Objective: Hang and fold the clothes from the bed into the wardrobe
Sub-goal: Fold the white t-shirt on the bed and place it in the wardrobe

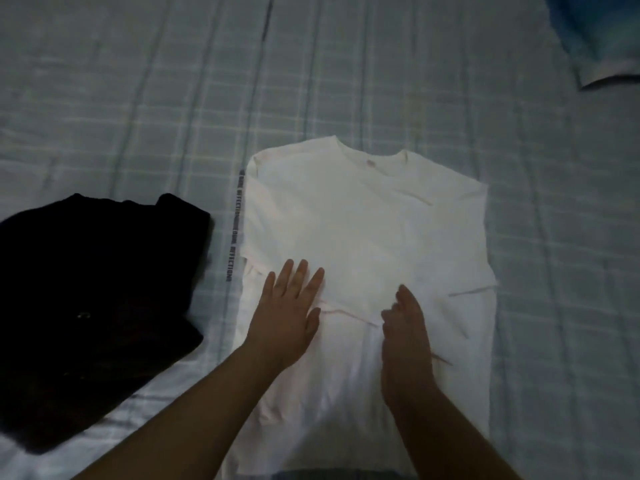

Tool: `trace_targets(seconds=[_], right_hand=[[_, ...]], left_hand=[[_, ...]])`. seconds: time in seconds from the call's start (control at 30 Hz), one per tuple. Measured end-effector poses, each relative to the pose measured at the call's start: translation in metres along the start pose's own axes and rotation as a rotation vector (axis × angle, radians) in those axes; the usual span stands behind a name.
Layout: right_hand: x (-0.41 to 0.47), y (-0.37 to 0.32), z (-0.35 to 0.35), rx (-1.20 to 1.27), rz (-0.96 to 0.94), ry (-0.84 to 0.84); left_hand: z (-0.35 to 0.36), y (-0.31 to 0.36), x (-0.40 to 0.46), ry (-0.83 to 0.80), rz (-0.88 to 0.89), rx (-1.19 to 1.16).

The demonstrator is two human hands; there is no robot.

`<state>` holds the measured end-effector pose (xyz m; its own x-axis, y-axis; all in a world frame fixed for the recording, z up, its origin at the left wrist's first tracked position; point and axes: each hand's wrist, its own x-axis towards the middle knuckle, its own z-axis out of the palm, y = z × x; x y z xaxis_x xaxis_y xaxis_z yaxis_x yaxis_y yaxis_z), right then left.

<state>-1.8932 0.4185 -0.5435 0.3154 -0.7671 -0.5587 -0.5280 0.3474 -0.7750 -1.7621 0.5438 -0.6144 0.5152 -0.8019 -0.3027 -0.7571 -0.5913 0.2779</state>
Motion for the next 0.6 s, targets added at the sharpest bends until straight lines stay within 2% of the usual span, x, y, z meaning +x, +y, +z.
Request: trace_targets(seconds=[0.2,0.27,0.37,0.5,0.6], right_hand=[[0.024,-0.010,0.083,-0.426,-0.197,-0.160],[0.033,-0.016,0.105,-0.478,-0.234,-0.205],[0.055,-0.028,0.136,-0.496,-0.278,-0.234],[0.097,-0.054,0.176,-0.596,-0.480,-0.254],[0.135,-0.073,0.208,-0.738,-0.614,-0.287]], left_hand=[[-0.009,-0.051,0.004,0.061,-0.170,-0.072],[-0.009,-0.064,0.003,0.094,-0.220,-0.143],[-0.006,-0.079,0.006,0.182,-0.348,-0.428],[-0.008,-0.089,0.024,0.324,-0.532,-0.807],[-0.018,-0.096,0.042,0.296,-0.666,-0.944]])
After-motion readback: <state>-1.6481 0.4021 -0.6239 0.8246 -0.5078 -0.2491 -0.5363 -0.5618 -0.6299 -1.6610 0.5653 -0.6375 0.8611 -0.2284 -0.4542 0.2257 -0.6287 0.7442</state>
